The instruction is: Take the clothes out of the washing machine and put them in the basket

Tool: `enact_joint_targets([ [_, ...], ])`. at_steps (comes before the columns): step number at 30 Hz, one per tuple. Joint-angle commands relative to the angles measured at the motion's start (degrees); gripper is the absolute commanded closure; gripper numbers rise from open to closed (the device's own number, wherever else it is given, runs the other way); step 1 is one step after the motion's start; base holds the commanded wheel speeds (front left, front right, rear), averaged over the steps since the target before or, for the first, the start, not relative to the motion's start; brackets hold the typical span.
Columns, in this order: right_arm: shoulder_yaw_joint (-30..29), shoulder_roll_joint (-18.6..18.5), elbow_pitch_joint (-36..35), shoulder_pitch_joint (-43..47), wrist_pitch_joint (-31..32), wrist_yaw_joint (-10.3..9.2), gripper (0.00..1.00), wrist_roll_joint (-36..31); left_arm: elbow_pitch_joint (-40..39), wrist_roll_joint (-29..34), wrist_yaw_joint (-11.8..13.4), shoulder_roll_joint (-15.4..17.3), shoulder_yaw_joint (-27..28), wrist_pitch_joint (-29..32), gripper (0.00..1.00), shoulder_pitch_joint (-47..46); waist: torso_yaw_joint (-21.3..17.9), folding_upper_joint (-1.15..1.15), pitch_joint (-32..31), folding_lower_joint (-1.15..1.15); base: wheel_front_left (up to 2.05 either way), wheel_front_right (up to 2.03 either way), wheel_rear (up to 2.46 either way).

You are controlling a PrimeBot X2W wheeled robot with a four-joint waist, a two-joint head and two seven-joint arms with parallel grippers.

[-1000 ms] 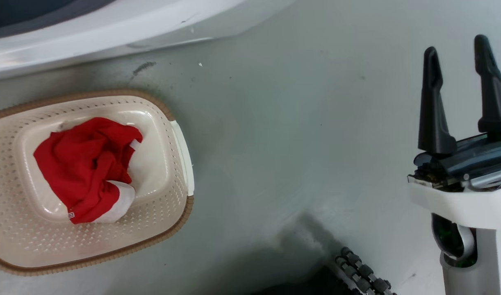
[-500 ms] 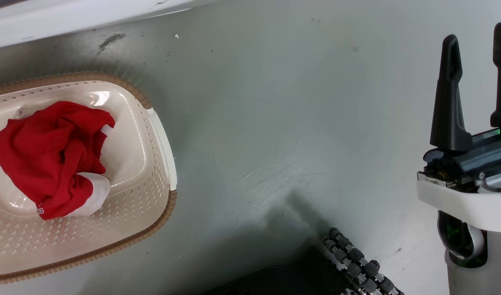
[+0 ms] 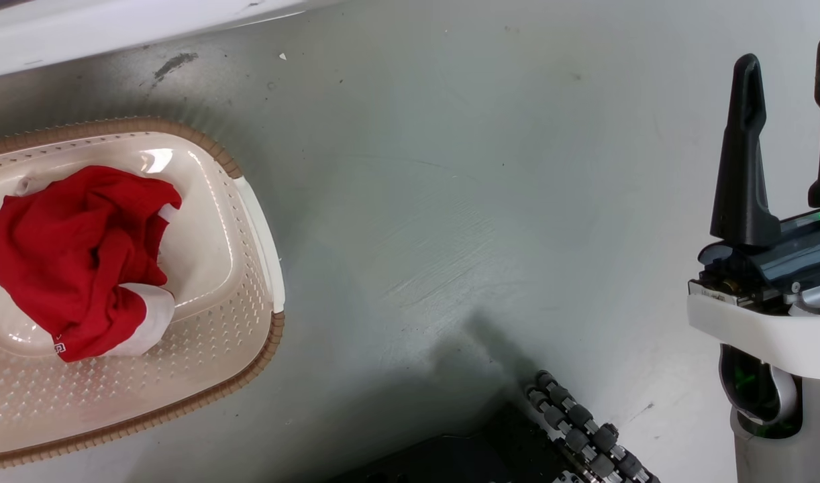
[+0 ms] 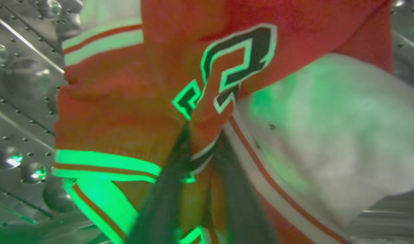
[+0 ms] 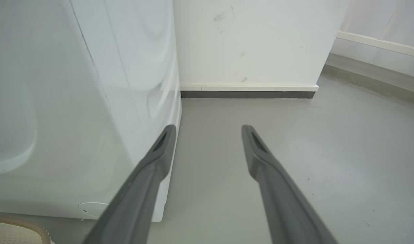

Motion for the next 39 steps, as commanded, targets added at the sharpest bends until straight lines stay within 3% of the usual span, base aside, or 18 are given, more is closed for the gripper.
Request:
enact_joint_targets([
  [1, -0.04, 0.07, 0.08, -0.77, -0.12, -0.04, 0.0, 0.38, 1.19, -0.35, -0.18, 0.66, -0.15, -0.75, 1.0, 1.29, -0.1, 0.0, -0.11, 0.0, 0.0, 0.0, 0.0],
  [7, 0.34, 0.07, 0.7, -1.02, -0.12, -0.05, 0.0, 0.01, -0.25, -0.57, -0.65, 1.49, -0.38, -7.42, 1.0, 1.36, 0.1, 0.0, -2.08, 0.0, 0.0, 0.0, 0.0],
  [17, 0.41, 0.06, 2.77, 0.31, -0.12, -0.04, 0.0, -2.6, 0.36, -3.38, -1.26, -0.56, -0.69, -20.83, 1.0, 9.35, 3.22, 0.0, -9.75, 0.0, 0.0, 0.0, 0.0],
  [29, 0.09, 0.04, 6.12, 3.69, -0.12, -0.05, 0.0, -6.13, -0.43, -9.27, -1.36, -5.69, -2.89, -34.6, 1.0, 25.56, 7.73, 0.0, -21.52, 0.0, 0.0, 0.0, 0.0],
  [39, -0.7, 0.04, 8.6, 8.17, -0.12, -0.04, 0.0, -8.42, -4.17, -15.74, -1.36, -7.38, -5.59, -43.83, 1.0, 41.22, 10.87, 0.0, -31.99, 0.0, 0.0, 0.0, 0.0],
])
